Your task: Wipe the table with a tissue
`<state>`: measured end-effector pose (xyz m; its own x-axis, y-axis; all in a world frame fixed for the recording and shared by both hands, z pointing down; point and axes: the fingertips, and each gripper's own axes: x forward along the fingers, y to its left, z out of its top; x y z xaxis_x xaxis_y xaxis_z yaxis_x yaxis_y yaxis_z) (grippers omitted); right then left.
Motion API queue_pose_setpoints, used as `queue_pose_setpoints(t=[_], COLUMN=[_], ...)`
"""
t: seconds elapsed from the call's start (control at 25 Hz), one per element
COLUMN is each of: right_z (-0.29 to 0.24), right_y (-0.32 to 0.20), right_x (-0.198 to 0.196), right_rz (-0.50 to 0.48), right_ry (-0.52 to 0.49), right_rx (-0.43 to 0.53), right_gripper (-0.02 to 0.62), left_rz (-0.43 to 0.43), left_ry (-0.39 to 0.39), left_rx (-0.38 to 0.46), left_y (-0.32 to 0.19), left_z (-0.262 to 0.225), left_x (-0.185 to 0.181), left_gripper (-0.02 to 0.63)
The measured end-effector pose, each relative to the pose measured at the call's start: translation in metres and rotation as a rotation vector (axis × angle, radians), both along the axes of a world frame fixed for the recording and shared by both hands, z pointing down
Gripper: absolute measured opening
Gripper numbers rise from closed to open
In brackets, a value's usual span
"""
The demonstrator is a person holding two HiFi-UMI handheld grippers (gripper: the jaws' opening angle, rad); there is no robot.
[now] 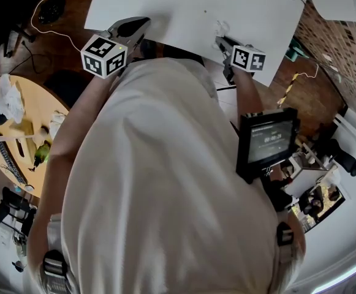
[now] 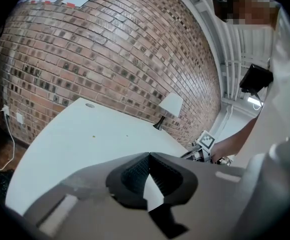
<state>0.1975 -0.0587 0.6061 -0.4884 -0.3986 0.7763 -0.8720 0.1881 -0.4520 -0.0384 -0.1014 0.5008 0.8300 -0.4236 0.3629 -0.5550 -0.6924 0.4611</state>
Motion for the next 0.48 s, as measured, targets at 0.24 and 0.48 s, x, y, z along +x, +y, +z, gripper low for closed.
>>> queue_pose_setpoints(t=[0.24, 0.48], right_z=[0.002, -0.011], right_y=[0.007, 0.019], right_x=[-0.053, -0.080], right_rz=[-0.262, -0.391], right_ry=[0.029, -0.019], right_rx=[0.022, 0.052], right_gripper=[0.026, 0.026], left_rz=[0.014, 0.018], left_ry=[-0.005, -0.004], left_rx=[0.004, 0.006], left_y=[0.002, -0.003], left_z=[-0.001, -0.002], left_x=[0.003, 0.005], left_gripper=[0.006, 0.006])
